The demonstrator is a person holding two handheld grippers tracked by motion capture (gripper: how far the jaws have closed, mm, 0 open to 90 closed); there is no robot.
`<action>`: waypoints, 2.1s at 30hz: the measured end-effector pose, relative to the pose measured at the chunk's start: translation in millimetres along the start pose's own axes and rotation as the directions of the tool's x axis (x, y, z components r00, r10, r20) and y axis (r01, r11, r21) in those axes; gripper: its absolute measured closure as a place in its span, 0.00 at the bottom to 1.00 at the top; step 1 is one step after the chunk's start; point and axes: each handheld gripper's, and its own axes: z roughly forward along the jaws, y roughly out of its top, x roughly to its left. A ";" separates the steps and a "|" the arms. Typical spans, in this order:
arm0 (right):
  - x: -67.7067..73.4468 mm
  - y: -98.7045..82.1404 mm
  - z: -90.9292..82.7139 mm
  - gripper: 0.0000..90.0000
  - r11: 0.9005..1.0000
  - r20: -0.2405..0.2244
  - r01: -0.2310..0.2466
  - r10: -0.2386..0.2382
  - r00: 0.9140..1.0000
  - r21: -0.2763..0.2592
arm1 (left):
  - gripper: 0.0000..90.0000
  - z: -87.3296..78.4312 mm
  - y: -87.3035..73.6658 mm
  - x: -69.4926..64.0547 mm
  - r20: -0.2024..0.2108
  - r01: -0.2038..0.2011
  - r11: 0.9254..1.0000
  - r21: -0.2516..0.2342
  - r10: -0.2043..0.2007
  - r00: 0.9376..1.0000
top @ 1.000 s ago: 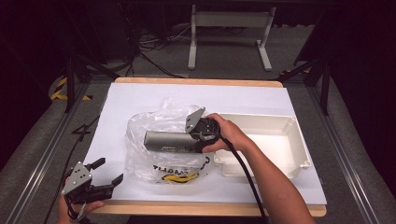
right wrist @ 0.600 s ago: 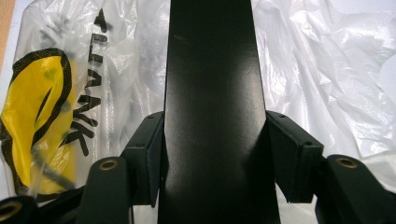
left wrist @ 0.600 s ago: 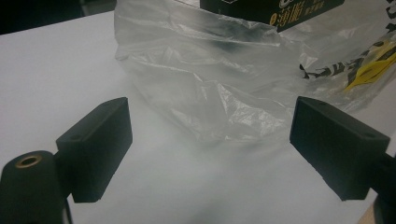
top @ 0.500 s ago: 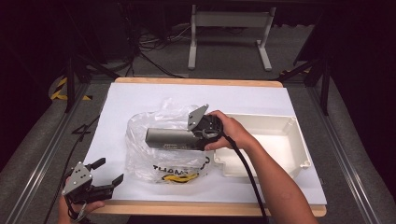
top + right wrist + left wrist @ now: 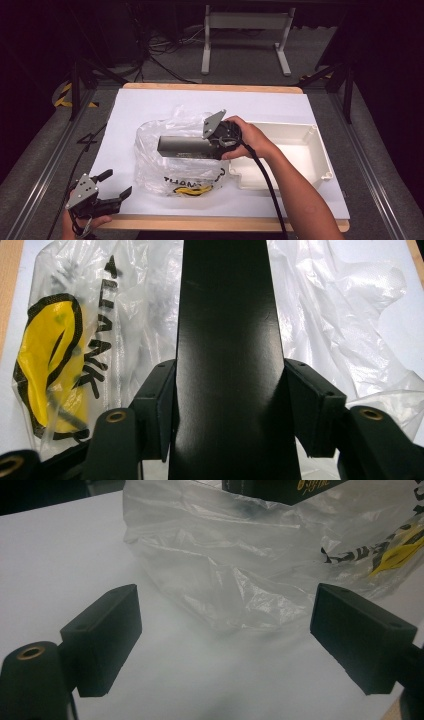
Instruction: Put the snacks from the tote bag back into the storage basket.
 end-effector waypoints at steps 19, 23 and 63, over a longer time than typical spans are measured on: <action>2.5 1.0 -1.4 0.48 1.000 -0.017 0.013 -0.014 1.000 -0.025 | 0.16 0.3 -0.7 0.8 0.005 0.003 1.000 -0.001 -0.003 1.000; 2.5 3.0 -4.1 0.48 0.999 -0.014 0.015 -0.015 1.000 -0.034 | 0.16 1.0 -0.6 0.6 0.005 0.002 1.000 0.000 -0.002 1.000; 2.4 -43.7 -74.1 0.48 0.995 0.040 -0.005 0.009 0.999 -0.102 | 0.16 3.7 -1.1 0.7 0.006 0.008 1.000 0.019 -0.008 1.000</action>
